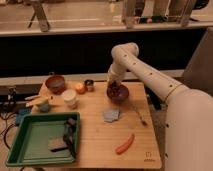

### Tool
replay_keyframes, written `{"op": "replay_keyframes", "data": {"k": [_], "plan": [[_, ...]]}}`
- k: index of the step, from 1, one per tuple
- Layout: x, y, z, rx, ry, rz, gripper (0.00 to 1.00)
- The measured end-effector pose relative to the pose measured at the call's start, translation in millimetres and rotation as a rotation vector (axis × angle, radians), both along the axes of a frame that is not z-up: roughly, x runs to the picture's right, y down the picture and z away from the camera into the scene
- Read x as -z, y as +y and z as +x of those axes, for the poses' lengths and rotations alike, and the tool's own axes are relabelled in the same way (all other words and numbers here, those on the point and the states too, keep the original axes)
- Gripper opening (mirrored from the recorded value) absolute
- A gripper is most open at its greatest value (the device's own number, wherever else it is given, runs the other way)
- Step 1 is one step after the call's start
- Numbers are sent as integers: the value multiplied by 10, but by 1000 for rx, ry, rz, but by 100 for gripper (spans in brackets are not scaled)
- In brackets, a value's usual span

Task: Place grapes in purple bowl

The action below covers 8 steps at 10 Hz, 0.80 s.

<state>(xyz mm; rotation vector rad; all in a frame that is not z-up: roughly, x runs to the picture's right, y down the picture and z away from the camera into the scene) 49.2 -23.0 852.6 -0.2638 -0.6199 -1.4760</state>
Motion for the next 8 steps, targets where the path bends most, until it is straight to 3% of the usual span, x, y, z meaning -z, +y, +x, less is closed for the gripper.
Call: {"op": "replay_keyframes", "data": {"k": [5, 8], "plan": [[-30, -5, 43, -5, 4, 10, 2], [-42, -14, 63, -12, 6, 14, 17]]}}
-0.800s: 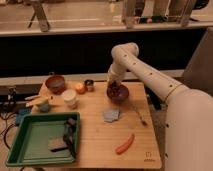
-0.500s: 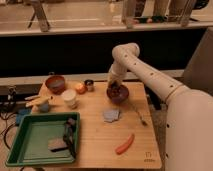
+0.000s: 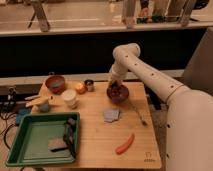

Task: Place grapes in purple bowl

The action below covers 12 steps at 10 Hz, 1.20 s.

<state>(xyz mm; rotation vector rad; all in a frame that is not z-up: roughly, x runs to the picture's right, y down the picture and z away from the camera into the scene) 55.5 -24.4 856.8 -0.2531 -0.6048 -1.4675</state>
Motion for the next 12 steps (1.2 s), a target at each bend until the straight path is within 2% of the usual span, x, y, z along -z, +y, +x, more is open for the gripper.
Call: {"op": "replay_keyframes", "data": {"k": [1, 2, 10, 12], "plan": [[-2, -1, 8, -2, 1, 2, 22], [-5, -1, 13, -3, 1, 4, 24], [-23, -22, 68, -19, 6, 16, 25], [-29, -29, 90, -25, 7, 18, 35]]}}
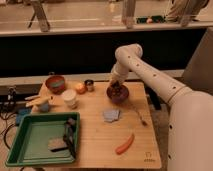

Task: Place grapes in purple bowl

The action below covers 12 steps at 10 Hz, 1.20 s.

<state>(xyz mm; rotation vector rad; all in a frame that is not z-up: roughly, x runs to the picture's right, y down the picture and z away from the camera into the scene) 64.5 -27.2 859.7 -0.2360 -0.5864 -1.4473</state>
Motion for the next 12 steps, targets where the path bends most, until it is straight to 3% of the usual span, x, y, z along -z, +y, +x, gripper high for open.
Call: {"op": "replay_keyframes", "data": {"k": [4, 7, 12], "plan": [[-6, -5, 27, -9, 0, 4, 36], [-14, -15, 50, -15, 2, 5, 46], [-25, -37, 97, -29, 5, 8, 46]]}}
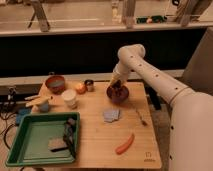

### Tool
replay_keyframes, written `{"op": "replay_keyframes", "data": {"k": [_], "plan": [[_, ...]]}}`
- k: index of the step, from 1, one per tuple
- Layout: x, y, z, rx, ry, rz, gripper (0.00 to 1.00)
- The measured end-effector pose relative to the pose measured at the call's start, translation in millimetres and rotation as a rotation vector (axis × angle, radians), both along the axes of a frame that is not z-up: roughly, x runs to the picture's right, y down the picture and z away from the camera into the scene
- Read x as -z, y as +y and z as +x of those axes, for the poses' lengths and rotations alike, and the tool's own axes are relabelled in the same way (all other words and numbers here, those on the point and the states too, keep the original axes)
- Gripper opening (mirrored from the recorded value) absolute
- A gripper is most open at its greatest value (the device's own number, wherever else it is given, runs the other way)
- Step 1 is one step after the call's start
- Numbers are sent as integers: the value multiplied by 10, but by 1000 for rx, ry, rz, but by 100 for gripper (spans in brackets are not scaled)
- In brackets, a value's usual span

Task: Place grapes in purple bowl

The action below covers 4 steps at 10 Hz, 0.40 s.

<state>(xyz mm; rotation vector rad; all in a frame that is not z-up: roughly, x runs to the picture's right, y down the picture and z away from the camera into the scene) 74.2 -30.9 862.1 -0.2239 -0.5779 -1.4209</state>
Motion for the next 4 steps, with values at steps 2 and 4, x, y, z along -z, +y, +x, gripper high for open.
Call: {"op": "replay_keyframes", "data": {"k": [2, 4], "plan": [[-3, -1, 8, -2, 0, 2, 53], [-4, -9, 25, -9, 1, 3, 57]]}}
